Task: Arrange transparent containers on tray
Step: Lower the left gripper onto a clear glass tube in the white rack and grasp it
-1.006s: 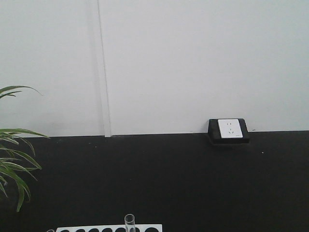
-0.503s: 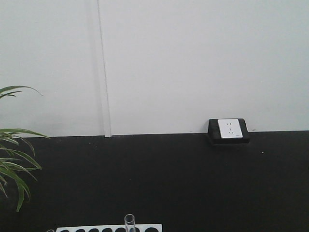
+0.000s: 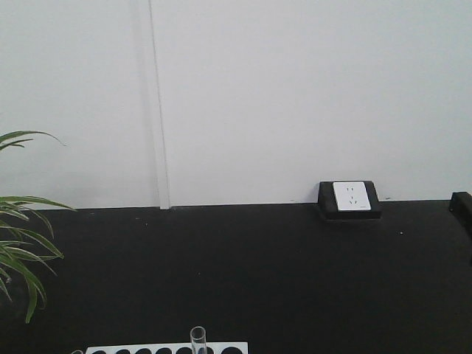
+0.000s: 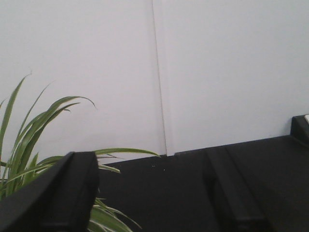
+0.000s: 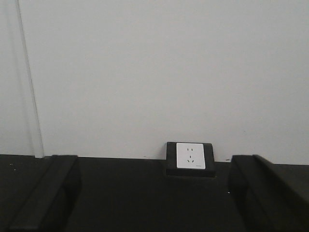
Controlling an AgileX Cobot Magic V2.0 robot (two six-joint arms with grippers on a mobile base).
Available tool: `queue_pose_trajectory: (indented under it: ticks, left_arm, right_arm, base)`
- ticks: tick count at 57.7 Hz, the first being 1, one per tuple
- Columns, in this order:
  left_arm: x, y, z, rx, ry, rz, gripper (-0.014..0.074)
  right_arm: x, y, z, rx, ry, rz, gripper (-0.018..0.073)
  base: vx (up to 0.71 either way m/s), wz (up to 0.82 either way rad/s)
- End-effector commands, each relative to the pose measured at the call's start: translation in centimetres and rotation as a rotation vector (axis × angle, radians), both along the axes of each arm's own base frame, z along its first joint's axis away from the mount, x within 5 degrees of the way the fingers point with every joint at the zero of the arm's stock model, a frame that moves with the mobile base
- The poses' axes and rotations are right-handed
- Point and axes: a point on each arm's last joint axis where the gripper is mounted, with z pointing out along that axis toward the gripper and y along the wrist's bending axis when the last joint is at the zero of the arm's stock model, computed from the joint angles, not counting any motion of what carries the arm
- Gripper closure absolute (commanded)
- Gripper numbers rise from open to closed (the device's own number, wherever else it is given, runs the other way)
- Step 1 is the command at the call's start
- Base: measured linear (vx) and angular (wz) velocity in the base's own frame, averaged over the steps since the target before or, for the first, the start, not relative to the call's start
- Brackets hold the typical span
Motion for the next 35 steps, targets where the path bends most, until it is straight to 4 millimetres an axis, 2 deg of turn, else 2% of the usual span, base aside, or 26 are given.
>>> queue_pose_trajectory:
  ticks: [1,7,12,20,28,35]
  left_arm:
    - [-0.3,-0.1,2.4,-0.046,-0.156,-0.016,0.0011]
    - [-0.3,-0.1,2.1,-0.101,-0.142,-0.020,0.0011]
    - [-0.1,-0.4,0.6,-0.103,-0.105,-0.036,0.0011]
    - [-0.2,-1.1,-4.2,-0.099,-0.016,-0.079,0.0011]
    - [-1.1,-1.7,-8.5,-0.093,-0.005,-0.133,0.0011]
    - [-2.0,-2.3,-10.7,-0.041,-0.039,-0.204,0.0011]
  right_arm:
    - [-0.3,-0.2,2.3,0.055,-0.134,-0.008,-0.0162]
    - [-0.2,-0.2,1.9,0.063,-0.121,-0.008,-0.0143]
    - [0.0,-0.1,1.0,0.055,-0.108,-0.010,-0.0113]
    - [0.0,-0.2,-1.3,0.036,-0.097,-0.012,-0.0057]
    - [-0.1,-0.2,-3.3,0.040,-0.071,-0.014,0.0003]
    - [-0.2,-0.2,-3.9,0.042,-0.050,-0.014,0.0043]
  base:
    - [0.00,0.00]
    - [0.00,0.00]
    - [0.00,0.00]
    - [0.00,0.00]
    - [0.00,0.00]
    - [0.00,0.00]
